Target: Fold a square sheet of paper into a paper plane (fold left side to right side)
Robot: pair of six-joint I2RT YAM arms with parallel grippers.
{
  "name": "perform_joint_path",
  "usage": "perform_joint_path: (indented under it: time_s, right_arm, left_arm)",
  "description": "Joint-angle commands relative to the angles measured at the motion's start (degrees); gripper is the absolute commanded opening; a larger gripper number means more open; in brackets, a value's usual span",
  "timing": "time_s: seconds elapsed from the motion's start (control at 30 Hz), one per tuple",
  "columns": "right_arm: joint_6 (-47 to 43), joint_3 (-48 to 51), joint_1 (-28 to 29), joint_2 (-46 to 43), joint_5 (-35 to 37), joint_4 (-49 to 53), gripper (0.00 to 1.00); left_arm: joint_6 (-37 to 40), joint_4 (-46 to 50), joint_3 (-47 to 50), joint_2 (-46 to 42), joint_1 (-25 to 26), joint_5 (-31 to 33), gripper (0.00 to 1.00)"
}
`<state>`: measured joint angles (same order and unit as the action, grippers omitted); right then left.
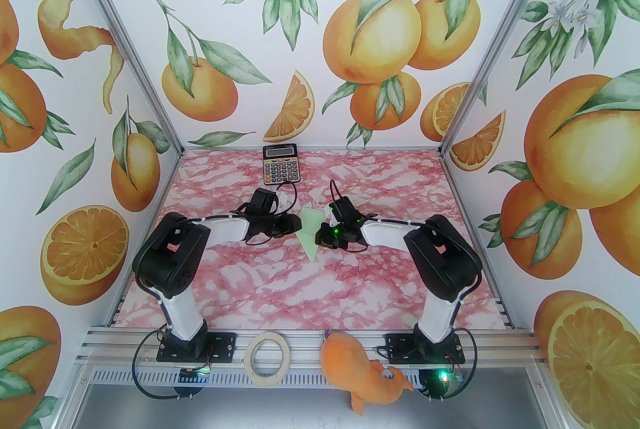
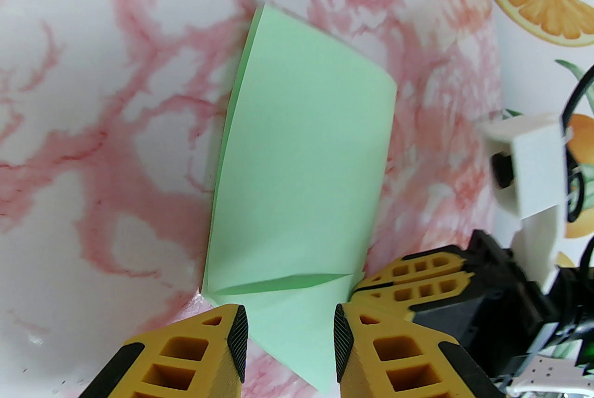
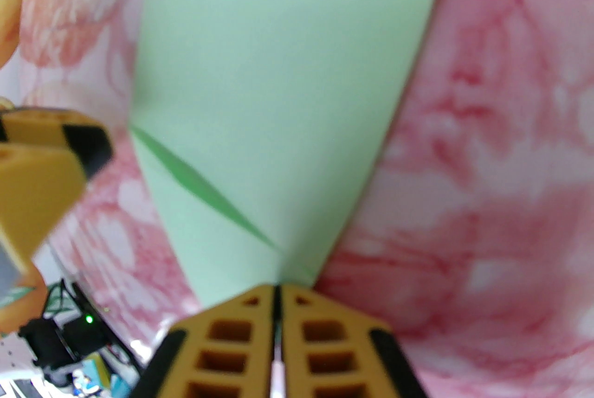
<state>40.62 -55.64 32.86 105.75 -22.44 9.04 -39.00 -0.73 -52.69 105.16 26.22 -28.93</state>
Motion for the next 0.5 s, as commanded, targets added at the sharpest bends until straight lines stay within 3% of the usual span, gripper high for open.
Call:
perform_joint_path:
  time_s: [0.0,0.27,0.47]
  right_arm:
    - [-0.8,-0.9,-0.4,1.3,1.4,0.8,0.1]
    - [-0.5,-0.5,-0.4,1.6,1.3,0.5,0.08]
    - [-0.5,-0.5,-0.4,2.2,2.4,1.2,0.01]
  left_arm:
    - [0.6,-1.5,-0.4,1.5,0.3,-0.6,0.38]
    - [2.0,2.0,-0.5,-0.1,0.4,4.2,0.38]
    - [2.3,3.3,-0.6,-1.7,0.4,6.8,0.38]
